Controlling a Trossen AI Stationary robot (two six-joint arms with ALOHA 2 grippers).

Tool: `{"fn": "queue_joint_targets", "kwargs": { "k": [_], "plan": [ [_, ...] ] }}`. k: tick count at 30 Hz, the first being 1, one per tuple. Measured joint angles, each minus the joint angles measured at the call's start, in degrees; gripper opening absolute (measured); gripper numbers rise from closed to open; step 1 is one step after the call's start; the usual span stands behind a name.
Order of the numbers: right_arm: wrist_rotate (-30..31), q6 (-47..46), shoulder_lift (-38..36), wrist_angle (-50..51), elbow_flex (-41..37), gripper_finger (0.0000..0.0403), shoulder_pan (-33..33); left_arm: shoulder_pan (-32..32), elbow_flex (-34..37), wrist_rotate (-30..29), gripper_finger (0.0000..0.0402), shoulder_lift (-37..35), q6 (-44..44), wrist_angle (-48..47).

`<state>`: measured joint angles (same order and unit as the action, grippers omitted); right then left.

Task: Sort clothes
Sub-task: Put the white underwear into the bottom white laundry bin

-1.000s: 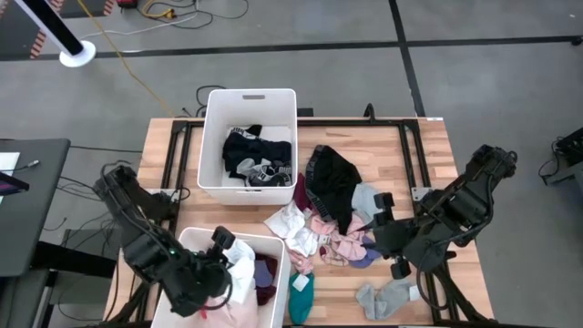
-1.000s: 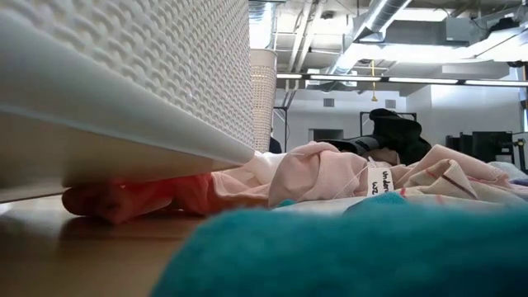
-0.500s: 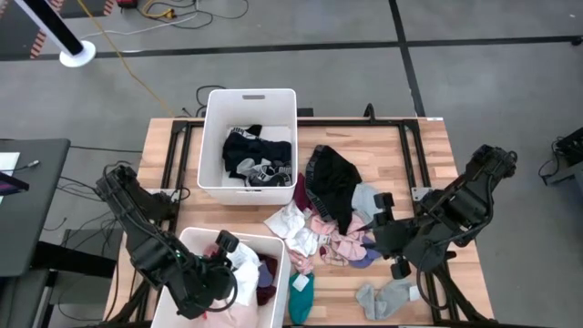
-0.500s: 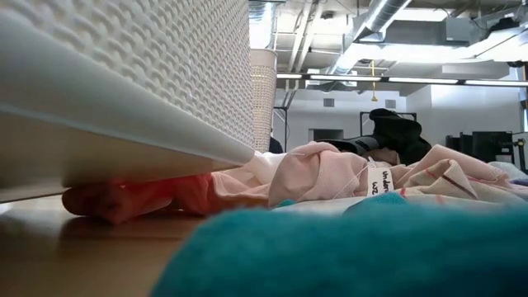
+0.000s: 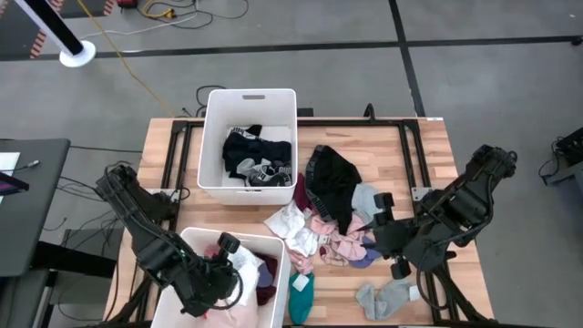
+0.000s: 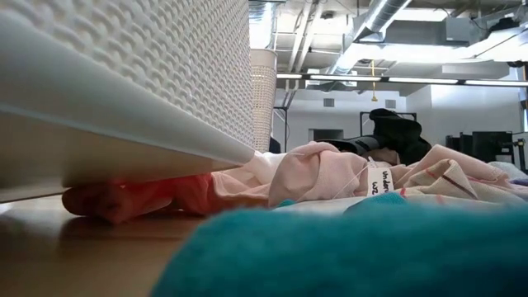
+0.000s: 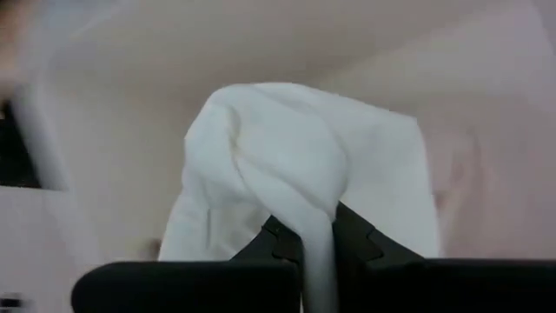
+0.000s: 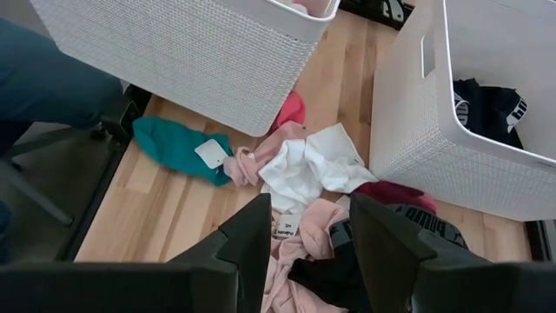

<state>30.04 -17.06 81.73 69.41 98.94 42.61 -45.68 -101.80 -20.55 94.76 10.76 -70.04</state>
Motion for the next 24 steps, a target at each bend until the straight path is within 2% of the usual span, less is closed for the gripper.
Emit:
{"fn": "queue_joint_targets", "kwargs": {
  "k": [4,11,19,24],
  "plan": [
    [0.00,0.00,0.00,0.00,0.00,0.0170,0.00,1.93,3.98,5.65,0.0012,0.08,1.16,0.50],
    [0.00,0.00,0.00,0.00,0.00,0.0170,0.00,4.98,7.97,10.18,0.0022,0.06,2.62,0.77],
    [0.00,0.04,0.00,-2.55,-0.02,0.0170,0.00,5.89,8.77,12.82,0.0069,0.09,2.71,2.47],
    [-0.02,0.04,0.00,-6.07,-0.02,0.0170,0.00,6.51,8.74,12.87,0.0120,0.09,2.62,3.26]
  ]
}}
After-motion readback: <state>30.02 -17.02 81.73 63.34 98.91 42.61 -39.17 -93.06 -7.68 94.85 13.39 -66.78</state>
